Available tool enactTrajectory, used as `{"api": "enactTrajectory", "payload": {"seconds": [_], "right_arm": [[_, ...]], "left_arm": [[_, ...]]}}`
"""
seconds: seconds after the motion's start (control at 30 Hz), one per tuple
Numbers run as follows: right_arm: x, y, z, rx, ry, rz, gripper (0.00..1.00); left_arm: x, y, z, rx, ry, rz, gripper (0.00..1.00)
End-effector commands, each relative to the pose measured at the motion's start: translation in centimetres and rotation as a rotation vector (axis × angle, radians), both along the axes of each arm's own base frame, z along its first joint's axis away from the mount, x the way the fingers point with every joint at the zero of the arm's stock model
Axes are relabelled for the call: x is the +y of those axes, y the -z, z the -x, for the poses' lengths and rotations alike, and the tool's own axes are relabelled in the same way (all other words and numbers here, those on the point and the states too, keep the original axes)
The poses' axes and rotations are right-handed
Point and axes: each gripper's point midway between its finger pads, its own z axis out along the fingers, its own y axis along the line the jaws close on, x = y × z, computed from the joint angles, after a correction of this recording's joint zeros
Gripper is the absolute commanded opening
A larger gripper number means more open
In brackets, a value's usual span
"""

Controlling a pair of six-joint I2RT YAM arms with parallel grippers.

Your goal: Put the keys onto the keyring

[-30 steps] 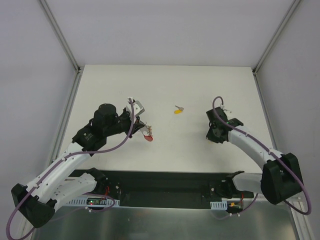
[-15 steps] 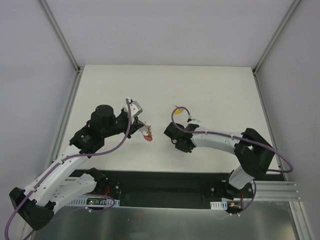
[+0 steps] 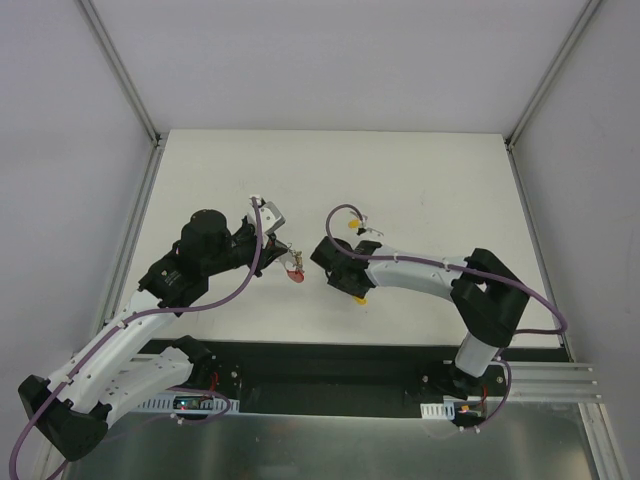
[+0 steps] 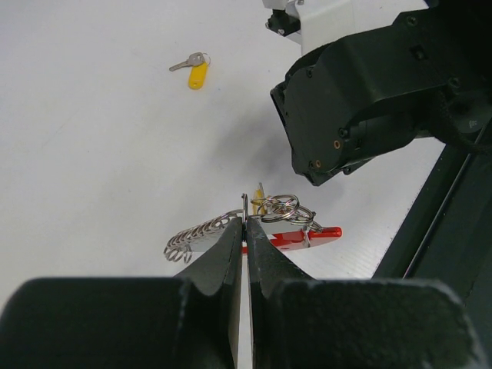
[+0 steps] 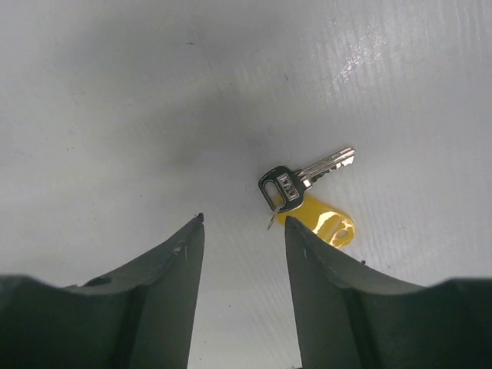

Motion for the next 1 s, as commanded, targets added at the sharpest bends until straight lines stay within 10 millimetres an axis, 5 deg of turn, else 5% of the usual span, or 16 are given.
{"api": "enactTrajectory", "payload": {"seconds": [0.0,0.1,0.3,0.6,0.97], "right_arm": [[0.1,-4.8,-1.2,-0.112,-0.095,-0.009,0.55],[-1.6,-5.1,-1.5,-0.114,-0.183,0.063,0.55],[-4.0,-2.6,-2.6,-0.102,-0.364,0.058,0.52],[-2.3,-1.3,-4.9,-0.115,-0.636,-0.019,0.52],[-2.5,2.5,-2.3,0.009,-0.618,-0.127,0.51]], "left_arm": [[0.0,-3.2,-0.4,-0.076,-0.011,0.061,0.0],[0.0,-3.3,-0.3,-0.078,-0.008,0.062,0.0],[-0.3,-3.1,0.0,-0.082,0.025,0.057,0.0],[-0.9,-2.8,0.6,-0.083,0.089,0.059,0.0],[-1.5,-2.7,1.1,-0.081,0.138,0.062,0.0]]}}
